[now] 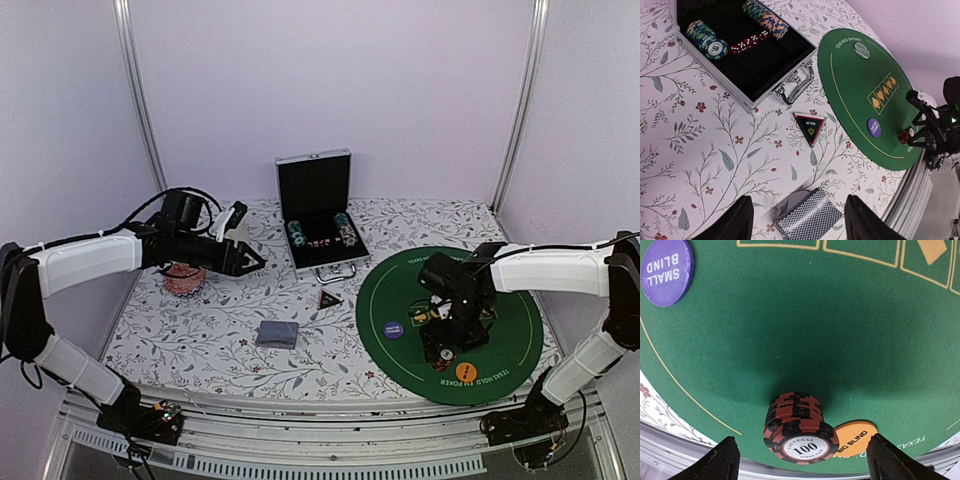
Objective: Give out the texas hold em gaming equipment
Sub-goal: Adjust the poker chips pile in the big blind area.
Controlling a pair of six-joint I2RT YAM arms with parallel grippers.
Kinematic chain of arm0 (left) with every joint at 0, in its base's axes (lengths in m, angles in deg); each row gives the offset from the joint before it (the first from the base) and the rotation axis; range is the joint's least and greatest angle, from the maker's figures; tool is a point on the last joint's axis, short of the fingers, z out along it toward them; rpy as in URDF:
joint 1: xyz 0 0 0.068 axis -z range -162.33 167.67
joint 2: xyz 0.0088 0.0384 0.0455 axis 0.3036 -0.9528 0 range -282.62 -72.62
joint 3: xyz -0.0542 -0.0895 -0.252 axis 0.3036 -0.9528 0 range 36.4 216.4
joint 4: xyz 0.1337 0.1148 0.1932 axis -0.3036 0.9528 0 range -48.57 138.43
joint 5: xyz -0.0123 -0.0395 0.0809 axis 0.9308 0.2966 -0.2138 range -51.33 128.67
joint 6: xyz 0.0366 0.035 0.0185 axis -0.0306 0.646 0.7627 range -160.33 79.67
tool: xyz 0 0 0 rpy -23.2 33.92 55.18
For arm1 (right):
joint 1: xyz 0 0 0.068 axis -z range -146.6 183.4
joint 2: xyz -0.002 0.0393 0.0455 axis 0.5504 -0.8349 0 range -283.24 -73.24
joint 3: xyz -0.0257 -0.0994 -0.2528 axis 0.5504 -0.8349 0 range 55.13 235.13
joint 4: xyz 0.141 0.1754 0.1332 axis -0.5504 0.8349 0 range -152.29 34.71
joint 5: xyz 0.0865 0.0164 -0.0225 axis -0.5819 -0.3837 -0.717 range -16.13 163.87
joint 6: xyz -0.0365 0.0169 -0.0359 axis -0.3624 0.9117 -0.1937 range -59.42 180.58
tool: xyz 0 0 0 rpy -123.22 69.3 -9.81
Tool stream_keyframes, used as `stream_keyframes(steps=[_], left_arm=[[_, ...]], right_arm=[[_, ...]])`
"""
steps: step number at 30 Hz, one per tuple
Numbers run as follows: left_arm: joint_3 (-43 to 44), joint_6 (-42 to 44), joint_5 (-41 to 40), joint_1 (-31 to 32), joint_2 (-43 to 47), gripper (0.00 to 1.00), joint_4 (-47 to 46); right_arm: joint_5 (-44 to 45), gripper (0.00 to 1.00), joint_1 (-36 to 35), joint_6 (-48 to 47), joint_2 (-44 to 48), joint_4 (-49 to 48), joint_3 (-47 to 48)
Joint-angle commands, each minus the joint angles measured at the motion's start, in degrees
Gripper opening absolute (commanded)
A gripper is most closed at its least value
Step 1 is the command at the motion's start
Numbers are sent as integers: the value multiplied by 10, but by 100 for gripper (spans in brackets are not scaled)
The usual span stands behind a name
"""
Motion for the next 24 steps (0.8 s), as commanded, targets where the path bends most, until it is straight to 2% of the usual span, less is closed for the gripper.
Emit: stream_keyframes(steps=[1, 6, 9, 19, 24], left_arm=[[4, 8, 3, -8, 3, 64, 5], [1, 10, 0, -9, 6, 64, 7], [0, 9, 2, -9, 6, 64, 7], [-3, 11, 0, -11, 9, 64, 5], [-3, 11, 1, -12, 8, 64, 6]], right_arm=[[-13, 91, 3, -8, -18, -26, -14], [-14, 91, 5, -15, -39, -43, -23], [-16, 88, 5, -21, -57, -54, -26], [-13, 55, 5, -41, -88, -53, -10], [-15, 35, 4, -42, -83, -52, -10]])
